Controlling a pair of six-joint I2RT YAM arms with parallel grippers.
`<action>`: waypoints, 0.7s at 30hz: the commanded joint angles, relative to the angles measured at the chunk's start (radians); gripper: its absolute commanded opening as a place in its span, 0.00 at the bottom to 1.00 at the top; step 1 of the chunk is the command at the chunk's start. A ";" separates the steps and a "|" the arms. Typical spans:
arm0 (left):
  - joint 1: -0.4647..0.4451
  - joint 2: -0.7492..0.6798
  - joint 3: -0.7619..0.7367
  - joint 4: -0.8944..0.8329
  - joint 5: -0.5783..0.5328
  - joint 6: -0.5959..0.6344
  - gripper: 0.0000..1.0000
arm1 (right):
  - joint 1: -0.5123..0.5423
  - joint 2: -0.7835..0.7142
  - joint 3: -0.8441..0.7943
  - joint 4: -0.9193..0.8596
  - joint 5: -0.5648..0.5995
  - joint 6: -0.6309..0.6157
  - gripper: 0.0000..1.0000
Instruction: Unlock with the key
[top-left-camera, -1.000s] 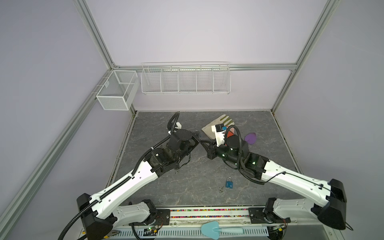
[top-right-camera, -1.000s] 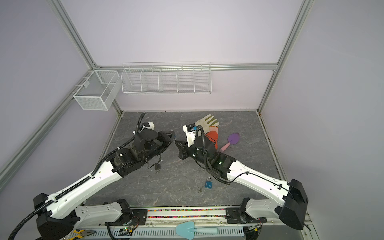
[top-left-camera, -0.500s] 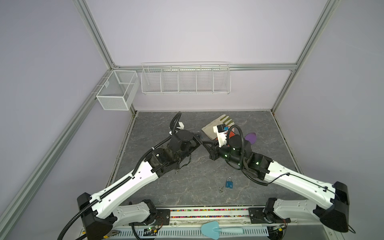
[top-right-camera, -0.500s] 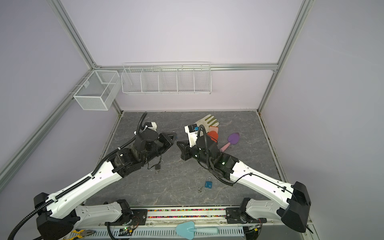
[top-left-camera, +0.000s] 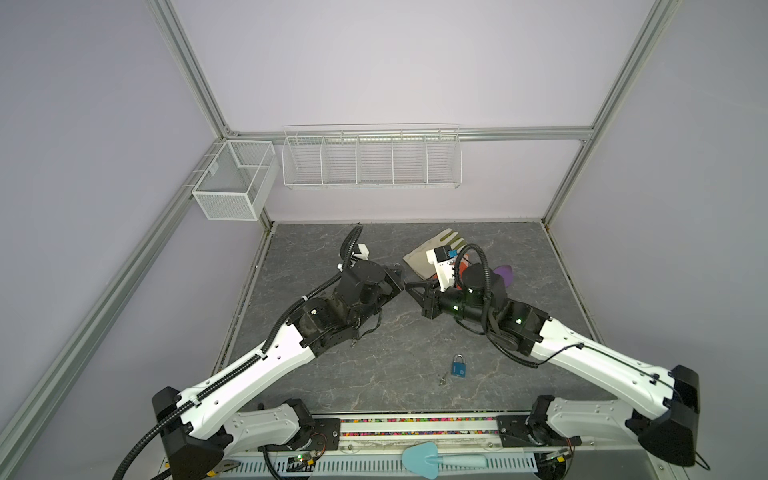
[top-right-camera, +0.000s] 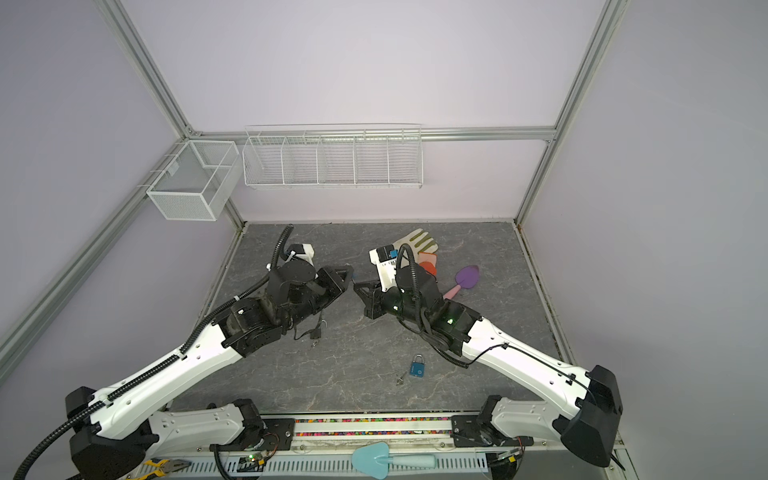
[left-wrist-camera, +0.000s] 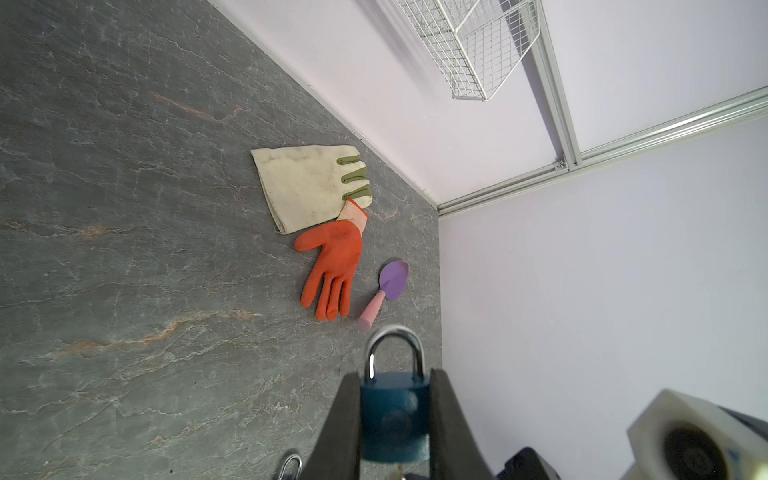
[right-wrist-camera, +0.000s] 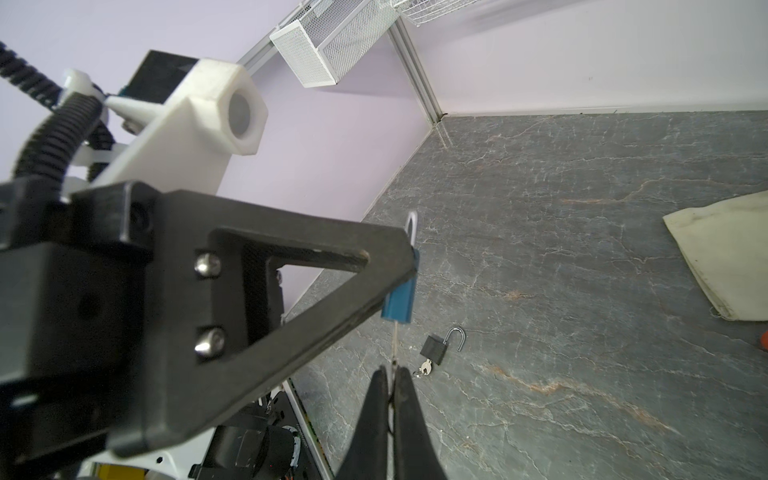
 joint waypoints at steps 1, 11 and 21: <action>0.005 -0.005 0.010 0.015 0.022 0.032 0.00 | 0.004 -0.012 0.030 0.016 -0.107 0.029 0.06; 0.028 -0.019 0.008 -0.001 0.006 0.041 0.00 | -0.002 -0.022 0.013 -0.078 -0.083 0.031 0.06; 0.029 -0.018 0.000 -0.014 0.031 0.040 0.00 | -0.040 -0.004 0.046 -0.064 -0.065 0.059 0.06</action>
